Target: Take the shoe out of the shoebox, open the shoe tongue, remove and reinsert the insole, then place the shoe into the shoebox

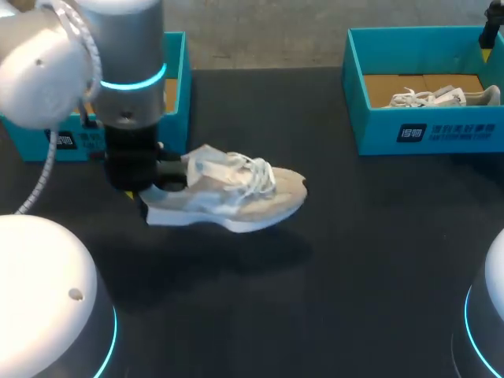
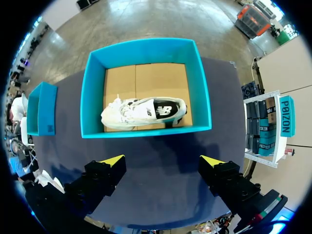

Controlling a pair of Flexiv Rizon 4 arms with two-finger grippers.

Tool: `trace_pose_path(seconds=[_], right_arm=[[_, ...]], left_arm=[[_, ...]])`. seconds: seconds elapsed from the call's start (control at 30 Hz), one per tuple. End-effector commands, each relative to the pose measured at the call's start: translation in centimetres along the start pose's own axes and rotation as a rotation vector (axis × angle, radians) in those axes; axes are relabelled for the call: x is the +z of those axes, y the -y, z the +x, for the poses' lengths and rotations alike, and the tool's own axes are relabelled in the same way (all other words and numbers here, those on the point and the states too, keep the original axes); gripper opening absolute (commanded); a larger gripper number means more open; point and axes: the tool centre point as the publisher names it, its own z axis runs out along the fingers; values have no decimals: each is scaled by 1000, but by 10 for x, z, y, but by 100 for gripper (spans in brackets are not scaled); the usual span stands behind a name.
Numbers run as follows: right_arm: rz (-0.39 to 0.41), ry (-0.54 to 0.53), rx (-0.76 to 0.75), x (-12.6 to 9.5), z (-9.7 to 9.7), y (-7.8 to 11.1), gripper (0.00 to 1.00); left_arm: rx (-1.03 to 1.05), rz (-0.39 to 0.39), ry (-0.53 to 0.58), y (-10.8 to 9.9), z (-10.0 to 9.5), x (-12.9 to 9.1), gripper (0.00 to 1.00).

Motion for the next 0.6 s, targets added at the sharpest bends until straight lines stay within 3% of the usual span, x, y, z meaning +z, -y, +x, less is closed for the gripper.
trace_pose_path(seconds=[0.03, 0.27, 0.47, 0.6], right_arm=[[-1, 1, 1, 0, 0, 1, 100], [-1, 1, 1, 0, 0, 1, 100], [-1, 1, 1, 0, 0, 1, 100], [-1, 1, 1, 0, 0, 1, 100]], left_arm=[[-5, -3, -26, 11, -15, 12, 0], [-12, 14, -27, 34, -31, 28, 0], [-36, -7, -37, 40, -48, 49, 0], [-34, 21, -35, 45, -57, 57, 0]])
